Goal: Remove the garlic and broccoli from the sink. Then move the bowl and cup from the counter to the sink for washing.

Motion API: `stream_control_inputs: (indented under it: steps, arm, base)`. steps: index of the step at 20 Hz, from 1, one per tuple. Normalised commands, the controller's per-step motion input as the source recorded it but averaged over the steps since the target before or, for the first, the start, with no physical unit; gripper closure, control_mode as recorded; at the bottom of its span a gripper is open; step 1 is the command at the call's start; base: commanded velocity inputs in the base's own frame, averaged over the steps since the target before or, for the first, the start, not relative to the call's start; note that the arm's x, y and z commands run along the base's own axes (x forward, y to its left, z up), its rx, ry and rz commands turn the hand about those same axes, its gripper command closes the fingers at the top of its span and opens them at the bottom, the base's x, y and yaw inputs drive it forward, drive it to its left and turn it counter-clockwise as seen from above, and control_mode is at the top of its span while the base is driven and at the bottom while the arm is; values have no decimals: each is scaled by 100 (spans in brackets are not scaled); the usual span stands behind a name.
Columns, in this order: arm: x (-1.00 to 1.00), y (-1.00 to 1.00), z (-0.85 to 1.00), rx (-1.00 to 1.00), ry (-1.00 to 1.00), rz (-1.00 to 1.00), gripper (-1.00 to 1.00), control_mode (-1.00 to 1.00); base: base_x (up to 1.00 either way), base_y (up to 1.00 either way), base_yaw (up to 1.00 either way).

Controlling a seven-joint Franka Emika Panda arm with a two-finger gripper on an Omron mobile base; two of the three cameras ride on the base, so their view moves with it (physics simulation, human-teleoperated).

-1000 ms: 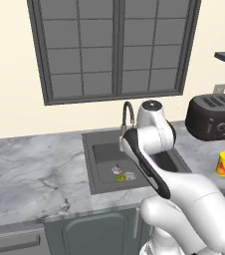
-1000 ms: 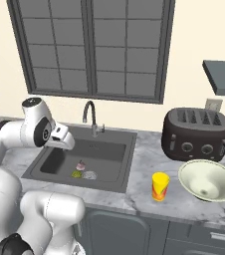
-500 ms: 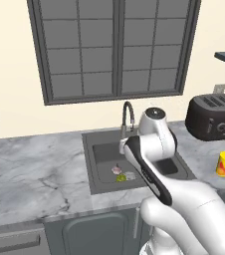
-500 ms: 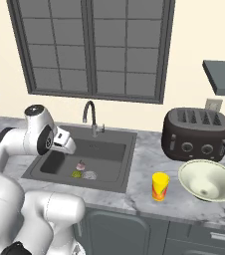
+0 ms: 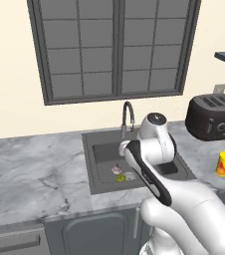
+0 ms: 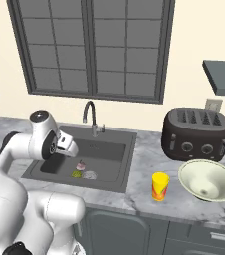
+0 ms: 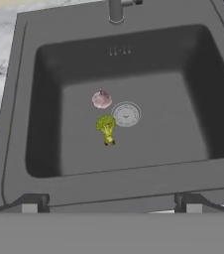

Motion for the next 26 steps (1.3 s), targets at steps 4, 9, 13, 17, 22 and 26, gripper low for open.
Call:
stream_control_inputs:
  steps: [4,9,13,17,22,26]
  arm:
    - [19,0,-10,0,0,0,-100,-100]
    - [18,2,-10,0,0,0,-100,-100]
    - [17,0,-10,0,0,0,-100,-100]
    - [16,0,-12,0,0,0,-100,-100]
    - [16,2,-16,0,0,0,-100,-100]
    - [19,3,-15,0,0,0,-100,-100]
  base:
    - [0,0,0]
    - [0,0,0]
    - [0,0,0]
    - [0,0,0]
    - [0,0,0]
    - [0,0,0]
